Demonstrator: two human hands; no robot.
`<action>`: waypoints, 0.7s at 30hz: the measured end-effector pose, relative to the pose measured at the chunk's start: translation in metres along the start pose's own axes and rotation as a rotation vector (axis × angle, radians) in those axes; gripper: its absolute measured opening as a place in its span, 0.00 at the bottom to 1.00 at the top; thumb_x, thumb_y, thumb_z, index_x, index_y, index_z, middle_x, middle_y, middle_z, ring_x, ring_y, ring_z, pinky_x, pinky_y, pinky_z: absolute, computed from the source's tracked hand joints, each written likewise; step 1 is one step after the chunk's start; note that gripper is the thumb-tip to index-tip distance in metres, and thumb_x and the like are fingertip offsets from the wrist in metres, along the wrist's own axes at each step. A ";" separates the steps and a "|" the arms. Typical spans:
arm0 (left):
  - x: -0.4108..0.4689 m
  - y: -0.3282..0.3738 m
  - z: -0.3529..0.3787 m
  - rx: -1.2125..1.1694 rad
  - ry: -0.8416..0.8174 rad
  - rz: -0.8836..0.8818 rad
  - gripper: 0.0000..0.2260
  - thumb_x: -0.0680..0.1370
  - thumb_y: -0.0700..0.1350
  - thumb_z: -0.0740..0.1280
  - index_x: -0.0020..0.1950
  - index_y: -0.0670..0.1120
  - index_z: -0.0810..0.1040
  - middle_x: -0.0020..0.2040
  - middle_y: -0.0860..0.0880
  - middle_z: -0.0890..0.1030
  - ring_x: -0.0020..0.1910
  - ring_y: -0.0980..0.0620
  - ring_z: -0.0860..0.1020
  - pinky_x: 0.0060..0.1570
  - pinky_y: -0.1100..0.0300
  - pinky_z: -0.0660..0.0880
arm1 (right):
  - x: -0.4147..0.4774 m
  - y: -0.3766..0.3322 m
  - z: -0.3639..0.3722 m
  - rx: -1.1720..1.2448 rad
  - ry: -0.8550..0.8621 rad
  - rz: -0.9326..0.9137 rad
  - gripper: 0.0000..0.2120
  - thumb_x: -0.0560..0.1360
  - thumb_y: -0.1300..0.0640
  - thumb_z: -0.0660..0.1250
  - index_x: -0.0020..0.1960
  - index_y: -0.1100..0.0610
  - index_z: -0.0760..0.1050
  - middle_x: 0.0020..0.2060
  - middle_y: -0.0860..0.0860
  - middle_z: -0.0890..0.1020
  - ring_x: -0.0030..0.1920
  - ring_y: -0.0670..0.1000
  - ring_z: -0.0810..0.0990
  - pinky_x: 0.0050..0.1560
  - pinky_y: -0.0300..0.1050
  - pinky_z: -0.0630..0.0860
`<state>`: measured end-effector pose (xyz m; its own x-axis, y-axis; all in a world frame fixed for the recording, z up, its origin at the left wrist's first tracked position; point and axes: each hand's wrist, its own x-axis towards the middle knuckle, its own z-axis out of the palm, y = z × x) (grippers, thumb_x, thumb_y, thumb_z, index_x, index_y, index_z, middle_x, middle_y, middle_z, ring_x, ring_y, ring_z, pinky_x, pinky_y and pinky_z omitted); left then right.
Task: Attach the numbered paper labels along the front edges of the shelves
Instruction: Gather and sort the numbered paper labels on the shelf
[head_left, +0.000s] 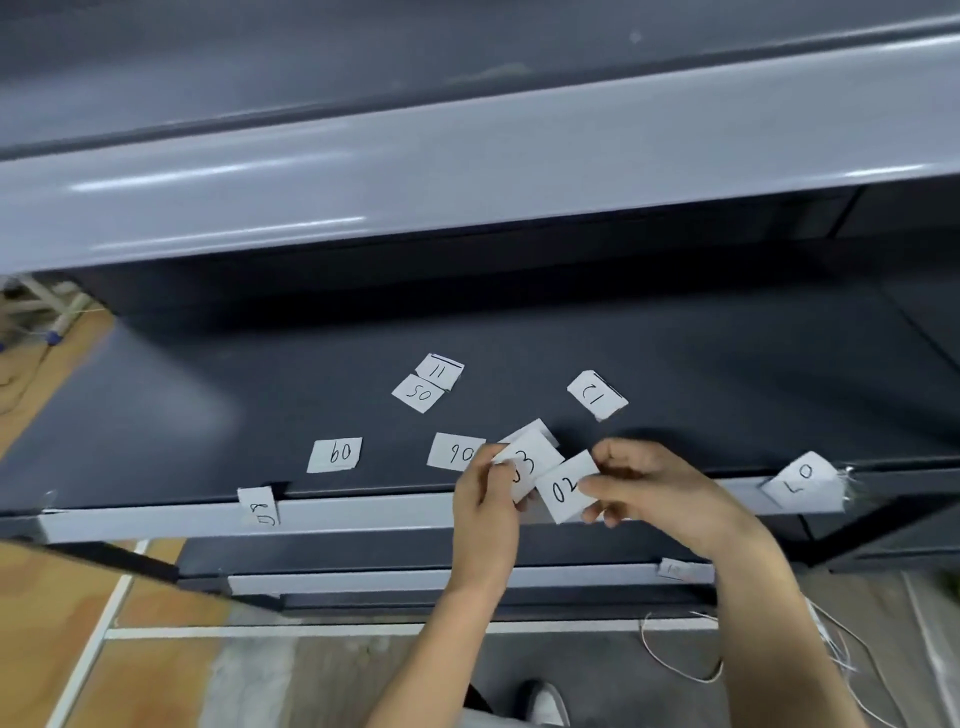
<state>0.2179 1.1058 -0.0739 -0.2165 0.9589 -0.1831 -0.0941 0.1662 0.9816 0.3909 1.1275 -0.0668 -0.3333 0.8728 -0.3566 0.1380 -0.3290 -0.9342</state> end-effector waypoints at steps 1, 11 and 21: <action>-0.001 0.001 -0.003 0.007 0.011 0.004 0.13 0.80 0.34 0.56 0.45 0.46 0.77 0.36 0.57 0.80 0.36 0.58 0.75 0.33 0.66 0.73 | 0.001 -0.001 0.003 -0.008 -0.027 -0.003 0.03 0.76 0.64 0.66 0.49 0.63 0.77 0.45 0.59 0.85 0.41 0.55 0.83 0.41 0.45 0.75; -0.009 -0.017 -0.035 0.271 0.124 0.134 0.05 0.79 0.42 0.65 0.53 0.51 0.75 0.37 0.54 0.78 0.34 0.59 0.74 0.36 0.70 0.71 | 0.024 -0.003 0.042 -0.046 0.071 0.050 0.06 0.75 0.60 0.69 0.50 0.62 0.76 0.39 0.56 0.83 0.34 0.55 0.83 0.35 0.44 0.77; -0.008 -0.018 -0.057 0.239 0.211 0.098 0.07 0.80 0.41 0.63 0.52 0.54 0.73 0.44 0.53 0.81 0.40 0.59 0.77 0.41 0.69 0.74 | 0.054 0.004 0.055 -0.659 0.587 -0.093 0.11 0.74 0.56 0.67 0.56 0.51 0.76 0.56 0.48 0.75 0.46 0.52 0.79 0.45 0.47 0.76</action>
<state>0.1660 1.0818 -0.0928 -0.4122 0.9084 -0.0696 0.1623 0.1485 0.9755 0.3221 1.1533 -0.0904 0.1370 0.9894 -0.0478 0.7037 -0.1312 -0.6982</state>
